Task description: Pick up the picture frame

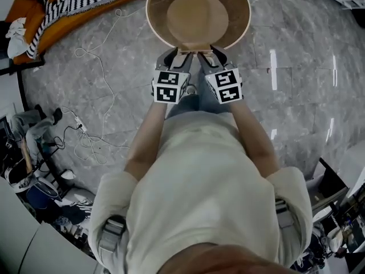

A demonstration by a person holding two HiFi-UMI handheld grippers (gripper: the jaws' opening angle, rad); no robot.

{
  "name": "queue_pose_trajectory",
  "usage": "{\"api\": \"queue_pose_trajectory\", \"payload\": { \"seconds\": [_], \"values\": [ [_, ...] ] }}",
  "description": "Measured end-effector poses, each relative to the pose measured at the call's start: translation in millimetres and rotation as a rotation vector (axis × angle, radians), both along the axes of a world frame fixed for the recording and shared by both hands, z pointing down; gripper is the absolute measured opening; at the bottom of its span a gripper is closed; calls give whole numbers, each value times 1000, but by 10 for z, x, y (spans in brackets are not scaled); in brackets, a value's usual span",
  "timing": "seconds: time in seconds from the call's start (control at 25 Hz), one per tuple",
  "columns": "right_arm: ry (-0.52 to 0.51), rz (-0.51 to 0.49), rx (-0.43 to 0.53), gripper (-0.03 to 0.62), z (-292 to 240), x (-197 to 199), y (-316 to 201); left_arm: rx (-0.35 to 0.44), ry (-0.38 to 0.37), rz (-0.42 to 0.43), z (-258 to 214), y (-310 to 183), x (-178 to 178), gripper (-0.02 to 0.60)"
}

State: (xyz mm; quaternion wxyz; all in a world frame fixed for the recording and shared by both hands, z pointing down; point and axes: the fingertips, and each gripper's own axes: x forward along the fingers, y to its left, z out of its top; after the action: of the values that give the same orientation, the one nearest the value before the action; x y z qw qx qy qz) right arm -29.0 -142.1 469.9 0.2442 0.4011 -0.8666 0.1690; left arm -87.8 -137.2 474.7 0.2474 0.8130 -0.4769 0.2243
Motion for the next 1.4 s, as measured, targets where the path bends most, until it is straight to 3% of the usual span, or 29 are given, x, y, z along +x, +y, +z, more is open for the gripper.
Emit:
{"api": "queue_pose_trajectory", "payload": {
  "seconds": [0.64, 1.4],
  "values": [
    [-35, -7, 114, 164, -790, -43, 370, 106, 19, 21, -765, 364, -64, 175],
    [-31, -17, 139, 156, -855, -163, 473, 123, 14, 4, -843, 473, -194, 173]
  ]
}}
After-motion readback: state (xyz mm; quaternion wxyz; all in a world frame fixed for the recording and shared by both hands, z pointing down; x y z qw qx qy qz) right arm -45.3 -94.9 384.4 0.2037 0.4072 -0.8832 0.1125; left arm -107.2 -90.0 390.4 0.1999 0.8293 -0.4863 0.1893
